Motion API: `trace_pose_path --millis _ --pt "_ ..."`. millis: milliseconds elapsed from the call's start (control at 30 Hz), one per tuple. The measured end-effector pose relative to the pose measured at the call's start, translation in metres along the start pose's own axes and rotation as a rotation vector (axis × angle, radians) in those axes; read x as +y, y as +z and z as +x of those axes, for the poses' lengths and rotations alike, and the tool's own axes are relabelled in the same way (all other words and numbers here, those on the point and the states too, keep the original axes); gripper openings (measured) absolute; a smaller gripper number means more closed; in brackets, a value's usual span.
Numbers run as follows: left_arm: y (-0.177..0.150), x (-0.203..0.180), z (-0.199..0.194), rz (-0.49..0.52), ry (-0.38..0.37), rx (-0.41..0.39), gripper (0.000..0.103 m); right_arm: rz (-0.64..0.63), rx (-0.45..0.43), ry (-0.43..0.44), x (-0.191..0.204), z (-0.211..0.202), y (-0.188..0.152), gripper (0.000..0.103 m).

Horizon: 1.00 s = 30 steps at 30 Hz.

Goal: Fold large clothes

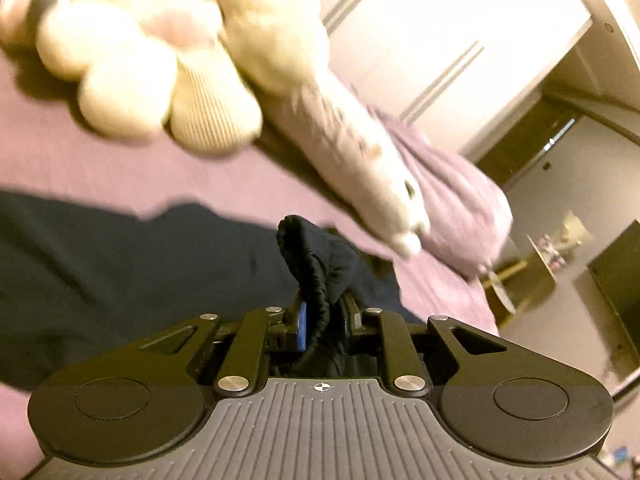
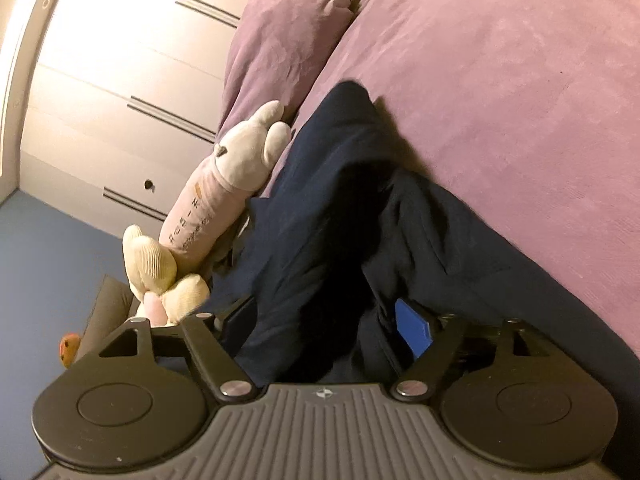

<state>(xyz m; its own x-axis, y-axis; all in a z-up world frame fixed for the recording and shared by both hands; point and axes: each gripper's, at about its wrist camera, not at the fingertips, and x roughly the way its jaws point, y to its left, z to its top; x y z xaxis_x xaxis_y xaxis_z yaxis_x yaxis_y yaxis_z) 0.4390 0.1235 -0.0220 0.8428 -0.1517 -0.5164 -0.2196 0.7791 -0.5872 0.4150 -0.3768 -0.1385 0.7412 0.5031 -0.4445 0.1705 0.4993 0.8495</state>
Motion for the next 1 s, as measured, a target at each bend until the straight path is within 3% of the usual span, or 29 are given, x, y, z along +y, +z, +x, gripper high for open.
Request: trace_pose_path --millis 67,133,200,300,367,433,467,500,567,667,700,767,800,867,967,1000 --pt "0.007 0.004 -0.008 0.004 0.015 -0.01 0.019 0.009 -0.003 -0.017 0.004 -0.002 0.002 0.077" --pt "0.009 0.011 -0.012 -0.004 0.027 0.004 0.019 -0.045 -0.039 -0.091 0.018 -0.012 -0.001 0.077" --pt "0.006 0.017 -0.013 -0.015 0.032 0.029 0.019 -0.102 -0.1 -0.062 0.032 -0.026 -0.008 0.077" --pt "-0.001 0.022 -0.012 -0.04 0.026 0.052 0.019 -0.123 -0.03 0.001 0.042 -0.01 -0.015 0.077" --pt "-0.003 0.027 -0.018 -0.038 0.018 0.066 0.019 -0.096 0.008 -0.035 0.039 0.012 -0.013 0.075" --pt "-0.007 0.027 -0.015 -0.006 0.02 0.084 0.019 -0.022 0.007 -0.043 0.03 0.029 -0.002 0.067" --pt "-0.01 0.028 -0.016 0.013 0.024 0.089 0.019 -0.001 -0.006 -0.06 0.026 0.036 0.006 0.055" --pt "-0.013 0.027 -0.012 0.039 0.033 0.094 0.019 0.005 -0.012 -0.085 0.024 0.042 0.012 0.032" --pt "-0.023 0.024 -0.005 0.096 0.029 0.08 0.019 -0.004 -0.014 -0.105 0.023 0.046 0.022 0.007" --pt "-0.046 0.012 0.013 0.217 0.058 0.063 0.02 -0.122 -0.164 -0.095 0.03 0.024 0.025 0.007" --pt "-0.056 0.007 0.023 0.265 0.084 0.068 0.02 -0.192 -0.198 -0.136 0.031 0.022 0.023 0.008" --pt "-0.074 0.002 0.044 0.345 0.16 0.094 0.021 -0.302 -0.184 -0.25 0.03 0.032 0.018 0.008" --pt "-0.081 0.003 0.053 0.37 0.199 0.105 0.028 -0.349 -0.161 -0.299 0.026 0.039 0.014 0.009" --pt "-0.088 0.01 0.061 0.383 0.246 0.117 0.038 -0.387 -0.149 -0.3 0.024 0.038 0.011 0.009" --pt "-0.085 0.024 0.056 0.348 0.224 0.112 0.044 -0.407 -0.127 -0.286 0.033 0.019 0.013 0.024" --pt "-0.082 0.027 0.054 0.34 0.22 0.109 0.046 -0.448 -0.158 -0.304 0.039 0.007 0.009 0.035"
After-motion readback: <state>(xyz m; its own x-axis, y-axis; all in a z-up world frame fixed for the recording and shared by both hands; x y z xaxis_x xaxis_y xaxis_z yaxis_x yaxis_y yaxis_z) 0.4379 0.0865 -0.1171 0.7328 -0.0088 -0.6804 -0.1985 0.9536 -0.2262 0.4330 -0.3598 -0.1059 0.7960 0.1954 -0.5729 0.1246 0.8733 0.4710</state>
